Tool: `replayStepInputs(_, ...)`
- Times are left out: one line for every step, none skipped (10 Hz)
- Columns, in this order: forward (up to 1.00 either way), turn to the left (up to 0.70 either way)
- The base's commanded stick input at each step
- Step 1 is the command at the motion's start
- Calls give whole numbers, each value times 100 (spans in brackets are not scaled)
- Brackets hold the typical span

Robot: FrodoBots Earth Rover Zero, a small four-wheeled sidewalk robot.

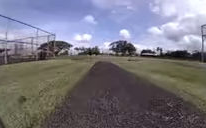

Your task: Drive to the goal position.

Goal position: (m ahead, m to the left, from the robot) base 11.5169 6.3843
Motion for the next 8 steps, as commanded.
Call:
replayStepInputs(85,-34)
replayStepInputs(85,-19)
replayStepInputs(85,-4)
replayStepInputs(85,0)
replayStepInputs(85,0)
replayStepInputs(85,0)
replayStepInputs(85,0)
replayStepInputs(85,0)
